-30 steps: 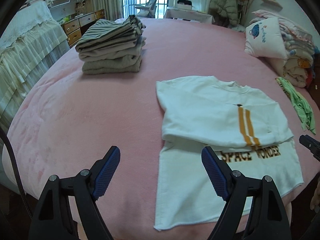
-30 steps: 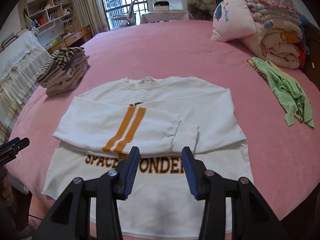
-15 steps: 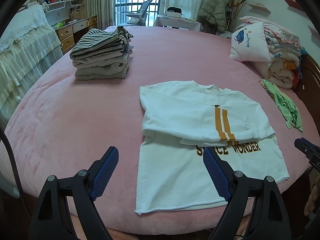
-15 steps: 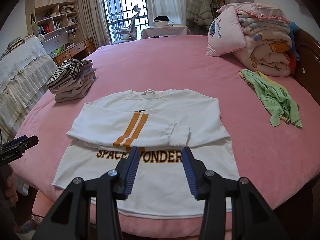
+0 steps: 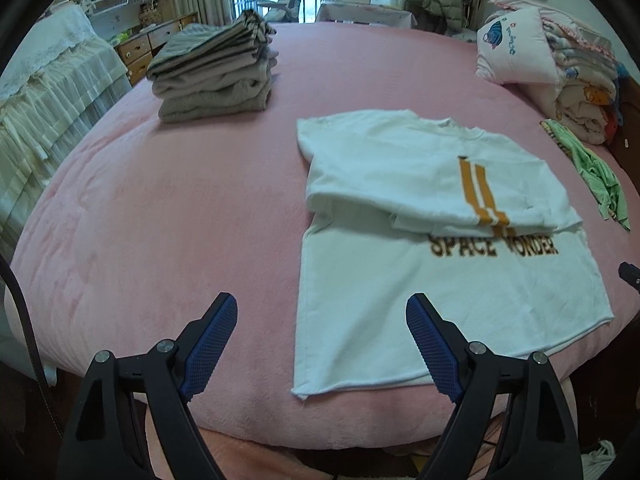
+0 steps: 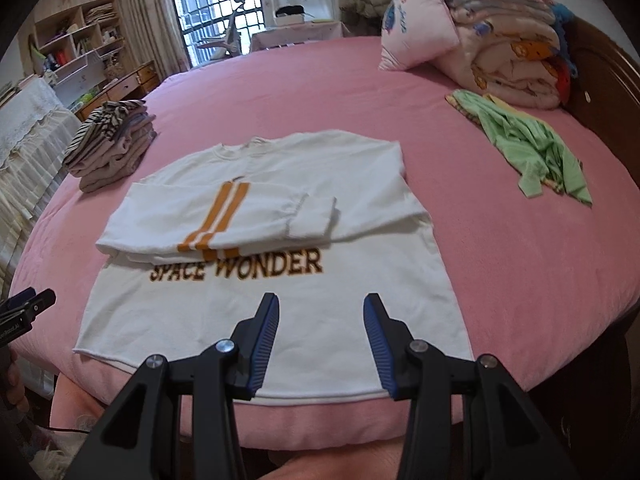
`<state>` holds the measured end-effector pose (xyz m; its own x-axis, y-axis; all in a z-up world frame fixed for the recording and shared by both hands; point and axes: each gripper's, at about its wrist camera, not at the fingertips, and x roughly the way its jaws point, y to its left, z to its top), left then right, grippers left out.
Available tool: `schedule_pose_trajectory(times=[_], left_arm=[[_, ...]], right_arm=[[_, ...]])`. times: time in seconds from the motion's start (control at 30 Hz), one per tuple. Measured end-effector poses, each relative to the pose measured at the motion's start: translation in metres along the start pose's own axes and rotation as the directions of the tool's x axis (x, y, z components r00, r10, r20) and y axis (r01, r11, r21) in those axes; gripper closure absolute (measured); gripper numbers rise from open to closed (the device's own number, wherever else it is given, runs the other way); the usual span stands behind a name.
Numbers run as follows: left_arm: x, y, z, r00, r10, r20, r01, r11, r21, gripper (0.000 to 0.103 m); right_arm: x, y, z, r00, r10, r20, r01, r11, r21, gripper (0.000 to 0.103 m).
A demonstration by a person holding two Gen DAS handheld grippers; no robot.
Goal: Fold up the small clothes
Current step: 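Move both open tools toward the sweatshirt hem, then grasp the hem edge with the left tool while the right tool grasps it too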
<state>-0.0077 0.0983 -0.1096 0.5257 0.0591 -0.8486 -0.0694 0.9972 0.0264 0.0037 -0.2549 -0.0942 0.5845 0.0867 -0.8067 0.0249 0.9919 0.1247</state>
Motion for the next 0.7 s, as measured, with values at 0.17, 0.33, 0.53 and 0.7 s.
schedule_pose_trajectory(times=[0.17,0.33,0.53,0.7], left_arm=[[0.019,0.014,-0.019,0.997,-0.024,-0.067,0.022,0.999,-0.031,0.019],[0.038,0.030,-0.028,0.989,-0.086,-0.118,0.072,0.990,-0.121,0.031],[0.054,0.034,-0.036,0.982,-0.106,-0.157,0.080,0.984,-0.161,0.039],[0.063,0.026,-0.039,0.978,-0.112,-0.179,0.087,0.986,-0.142,0.040]], right_arm=[[0.006,-0.023,-0.011,0.999,-0.051,-0.015,0.051,0.999,0.002,0.059],[0.016,-0.048,-0.023,0.998,-0.039,-0.050,0.040,0.999,0.024,0.059],[0.028,-0.074,-0.036,0.994,-0.065,-0.092,0.069,0.997,0.043,0.059],[0.034,-0.093,-0.041,0.990,-0.085,-0.108,0.093,0.993,0.069,0.059]])
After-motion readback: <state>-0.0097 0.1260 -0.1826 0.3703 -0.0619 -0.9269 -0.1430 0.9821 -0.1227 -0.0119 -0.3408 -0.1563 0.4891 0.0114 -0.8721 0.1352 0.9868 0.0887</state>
